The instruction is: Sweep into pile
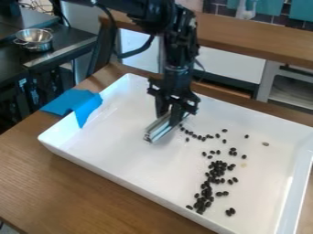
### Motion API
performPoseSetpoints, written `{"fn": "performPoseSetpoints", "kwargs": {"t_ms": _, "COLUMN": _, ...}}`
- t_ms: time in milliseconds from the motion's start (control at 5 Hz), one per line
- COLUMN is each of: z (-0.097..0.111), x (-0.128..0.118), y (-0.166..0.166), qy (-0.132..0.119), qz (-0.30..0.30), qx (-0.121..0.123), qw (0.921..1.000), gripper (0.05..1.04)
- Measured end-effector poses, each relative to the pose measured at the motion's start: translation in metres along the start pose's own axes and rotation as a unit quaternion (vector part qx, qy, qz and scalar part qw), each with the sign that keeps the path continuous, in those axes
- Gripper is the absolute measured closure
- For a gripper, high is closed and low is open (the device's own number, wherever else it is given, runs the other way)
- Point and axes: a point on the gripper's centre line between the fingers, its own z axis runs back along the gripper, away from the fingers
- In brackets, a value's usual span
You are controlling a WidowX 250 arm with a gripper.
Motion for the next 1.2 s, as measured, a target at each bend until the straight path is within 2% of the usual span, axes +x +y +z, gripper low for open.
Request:
{"fn": "performPoseSetpoints", "kwargs": {"t_ms": 200, "z": -0.007, "x": -0.004, "y": -0.019, "qy": 0.004, "qz": -0.027, "qx": -0.003, "qw": 0.9996, "gripper": 0.716}}
{"fn": "performPoseSetpoints", "kwargs": {"t_ms": 400, "z": -0.006, "x": -0.016, "y": -0.036, "qy": -0.009, "qz": -0.038, "qx": -0.001, "qw": 0.9992, "gripper": 0.716}}
{"fn": "performPoseSetpoints", "kwargs": {"t_ms": 600, "z": -0.008, "x": -0.017, "y": -0.048, "qy": -0.023, "qz": -0.042, "qx": 0.009, "qw": 0.9988, "gripper": 0.716}}
{"fn": "performPoseSetpoints", "kwargs": {"t_ms": 800, "z": -0.009, "x": -0.018, "y": -0.050, "qy": -0.024, "qz": -0.043, "qx": 0.008, "qw": 0.9987, "gripper": 0.716}}
{"fn": "performPoseSetpoints", "kwargs": {"t_ms": 1000, "z": -0.011, "x": -0.023, "y": -0.056, "qy": -0.014, "qz": -0.062, "qx": -0.010, "qw": 0.9979, "gripper": 0.716}}
{"fn": "performPoseSetpoints", "kwargs": {"t_ms": 1200, "z": -0.011, "x": -0.028, "y": -0.065, "qy": -0.009, "qz": -0.081, "qx": -0.016, "qw": 0.9965, "gripper": 0.716}}
